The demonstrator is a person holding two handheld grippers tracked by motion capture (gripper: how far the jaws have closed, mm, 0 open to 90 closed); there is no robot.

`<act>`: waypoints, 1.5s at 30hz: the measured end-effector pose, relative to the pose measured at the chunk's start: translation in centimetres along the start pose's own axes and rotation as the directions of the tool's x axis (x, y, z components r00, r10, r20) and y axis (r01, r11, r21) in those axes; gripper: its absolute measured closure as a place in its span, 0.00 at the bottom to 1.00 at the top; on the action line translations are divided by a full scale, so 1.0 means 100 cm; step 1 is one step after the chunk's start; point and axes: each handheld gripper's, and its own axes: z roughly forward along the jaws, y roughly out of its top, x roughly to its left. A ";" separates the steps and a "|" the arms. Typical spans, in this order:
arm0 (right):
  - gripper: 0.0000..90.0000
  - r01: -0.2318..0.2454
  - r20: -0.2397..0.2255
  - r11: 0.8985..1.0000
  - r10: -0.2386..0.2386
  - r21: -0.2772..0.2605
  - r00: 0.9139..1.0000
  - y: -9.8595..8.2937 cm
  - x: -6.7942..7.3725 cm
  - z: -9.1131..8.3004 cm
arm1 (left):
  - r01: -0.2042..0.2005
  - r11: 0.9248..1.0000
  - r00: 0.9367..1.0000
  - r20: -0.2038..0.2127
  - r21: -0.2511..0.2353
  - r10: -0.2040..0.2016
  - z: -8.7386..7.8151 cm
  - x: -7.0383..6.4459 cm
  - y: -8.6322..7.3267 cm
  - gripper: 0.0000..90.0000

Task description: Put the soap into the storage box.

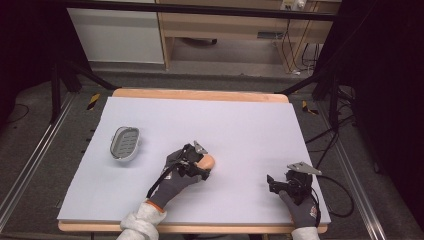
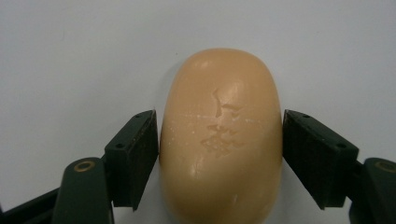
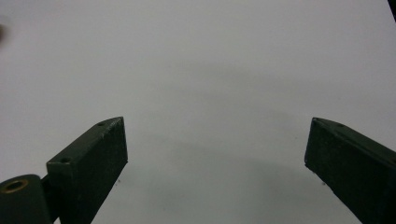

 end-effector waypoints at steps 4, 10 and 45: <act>0.07 0.000 0.000 1.000 0.000 0.000 1.000 0.000 0.000 0.000 | -0.003 1.000 1.000 0.008 0.013 0.003 0.002 0.001 0.000 0.33; 0.07 0.001 0.002 1.000 -0.001 0.001 1.000 0.000 0.000 0.001 | 0.008 1.000 1.000 0.028 0.016 -0.009 0.003 0.003 0.000 0.34; 0.07 -0.003 0.002 1.000 0.003 0.008 1.000 0.000 0.000 0.001 | 0.012 1.000 1.000 0.022 -0.005 -0.012 -0.023 0.006 0.003 0.35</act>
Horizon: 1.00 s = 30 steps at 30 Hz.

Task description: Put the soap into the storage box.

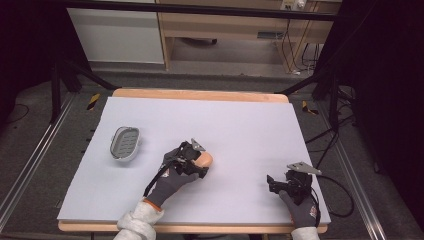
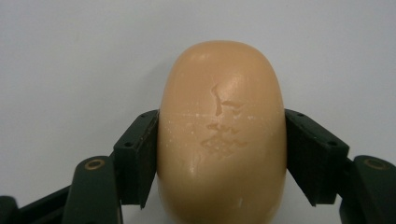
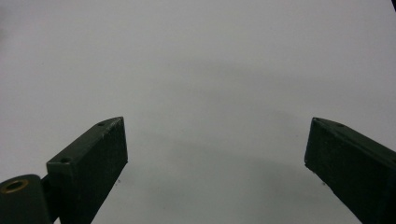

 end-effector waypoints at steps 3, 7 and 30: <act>0.07 0.001 0.000 1.000 -0.001 -0.001 1.000 0.000 0.000 0.000 | 0.003 1.000 1.000 0.003 -0.014 -0.003 -0.010 0.002 -0.002 0.35; 0.07 -0.001 0.000 1.000 0.001 -0.002 1.000 0.000 0.000 0.000 | 0.016 0.999 1.000 0.000 -0.036 -0.016 -0.021 0.005 -0.005 0.35; 0.07 0.001 0.003 1.000 -0.001 0.004 1.000 -0.001 0.000 0.001 | 0.059 0.997 0.998 -0.028 -0.056 -0.061 -0.059 0.029 -0.043 0.35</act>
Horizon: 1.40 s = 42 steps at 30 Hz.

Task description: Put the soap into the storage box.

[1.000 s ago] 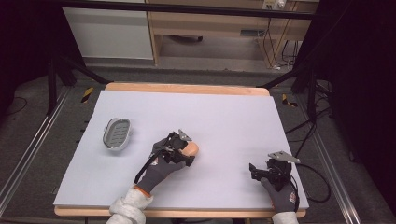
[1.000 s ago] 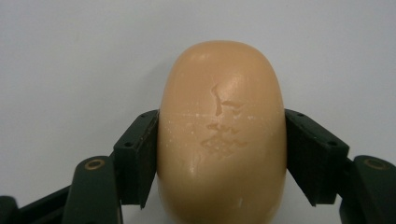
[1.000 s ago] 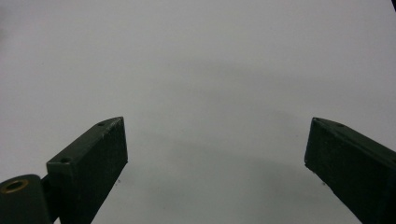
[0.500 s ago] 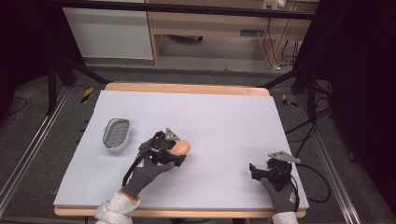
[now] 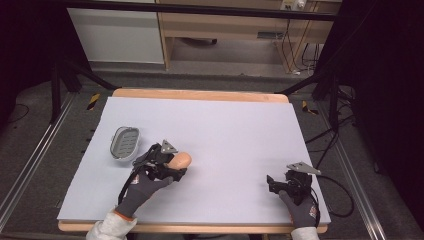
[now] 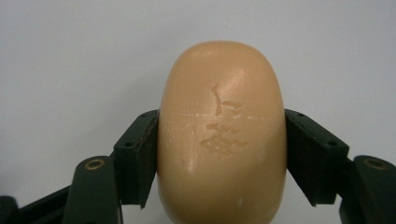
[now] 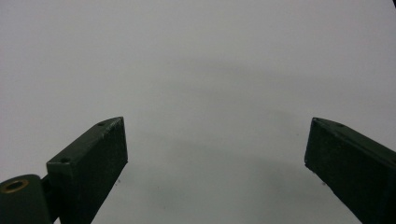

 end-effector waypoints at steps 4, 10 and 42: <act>0.07 -0.001 0.000 1.000 0.001 0.000 1.000 0.000 0.000 0.000 | 0.006 1.000 1.000 -0.014 -0.007 -0.006 -0.005 0.005 -0.004 0.35; 0.07 0.008 -0.005 1.000 -0.008 -0.004 1.000 -0.001 0.001 -0.001 | 0.018 1.000 0.999 -0.027 -0.017 -0.018 -0.014 0.011 -0.008 0.35; 0.07 0.006 -0.009 1.000 -0.006 -0.006 1.000 -0.001 0.002 0.000 | 0.129 0.985 0.987 -0.077 -0.115 -0.138 -0.046 0.049 -0.007 0.35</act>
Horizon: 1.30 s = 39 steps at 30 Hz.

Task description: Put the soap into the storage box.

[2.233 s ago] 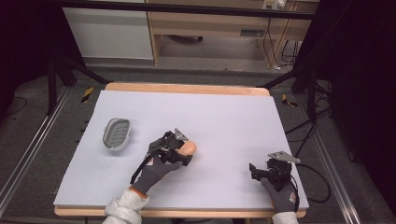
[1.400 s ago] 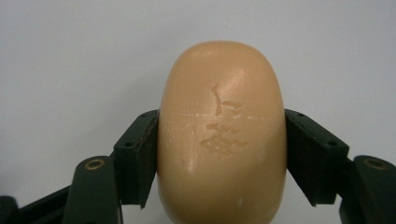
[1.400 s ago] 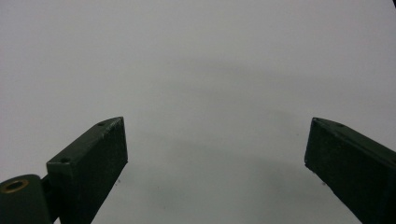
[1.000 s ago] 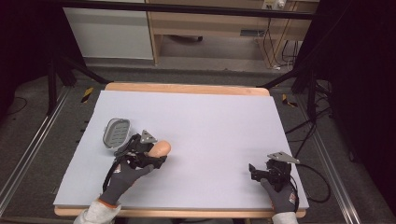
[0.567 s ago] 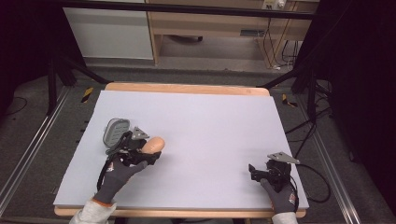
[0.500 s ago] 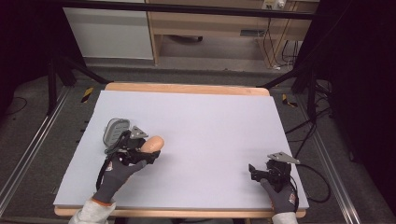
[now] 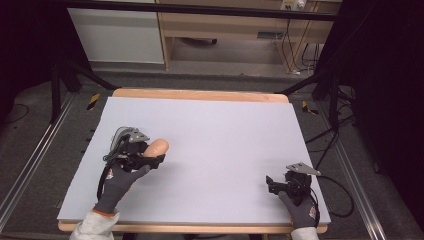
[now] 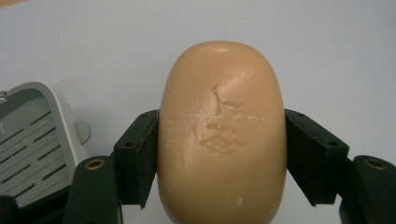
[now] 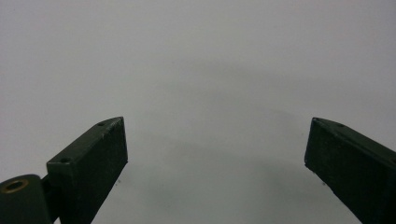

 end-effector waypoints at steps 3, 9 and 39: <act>0.07 0.000 0.000 1.000 0.000 -0.001 1.000 0.000 0.000 0.000 | 0.007 1.000 1.000 -0.008 -0.009 -0.007 -0.002 0.004 0.001 0.35; 0.07 -0.004 0.002 1.000 0.004 0.003 1.000 0.000 0.001 0.000 | 0.025 1.000 0.999 -0.027 -0.014 -0.026 -0.002 0.015 0.005 0.35; 0.07 0.005 0.006 1.000 -0.005 0.003 1.000 0.001 0.001 0.001 | 0.148 0.988 0.976 -0.158 -0.031 -0.151 0.000 0.075 -0.003 0.35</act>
